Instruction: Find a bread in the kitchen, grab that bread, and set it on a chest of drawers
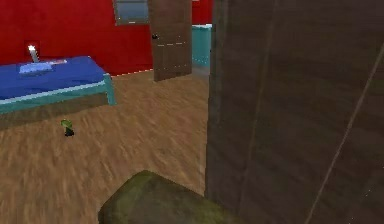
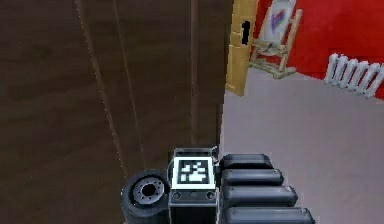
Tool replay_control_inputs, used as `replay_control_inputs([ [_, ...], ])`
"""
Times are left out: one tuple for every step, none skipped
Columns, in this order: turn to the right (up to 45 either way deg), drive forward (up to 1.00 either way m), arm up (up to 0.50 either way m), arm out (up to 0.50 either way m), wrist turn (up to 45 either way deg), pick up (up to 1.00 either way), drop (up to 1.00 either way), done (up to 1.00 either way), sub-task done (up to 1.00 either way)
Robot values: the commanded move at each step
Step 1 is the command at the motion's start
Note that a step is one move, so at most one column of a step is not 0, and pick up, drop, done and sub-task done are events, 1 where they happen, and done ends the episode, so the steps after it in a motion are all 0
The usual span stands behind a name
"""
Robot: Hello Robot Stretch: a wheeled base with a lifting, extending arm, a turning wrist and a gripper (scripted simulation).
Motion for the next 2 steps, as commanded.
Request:
replay_control_inputs([
  [-45.0, 0.0, 0.0, 0.0, 0.0, 0.0, 0.0, 0.0, 0.0],
  [-3.0, 0.0, 0.0, 0.0, 0.0, 0.0, 0.0, 0.0, 0.0],
])
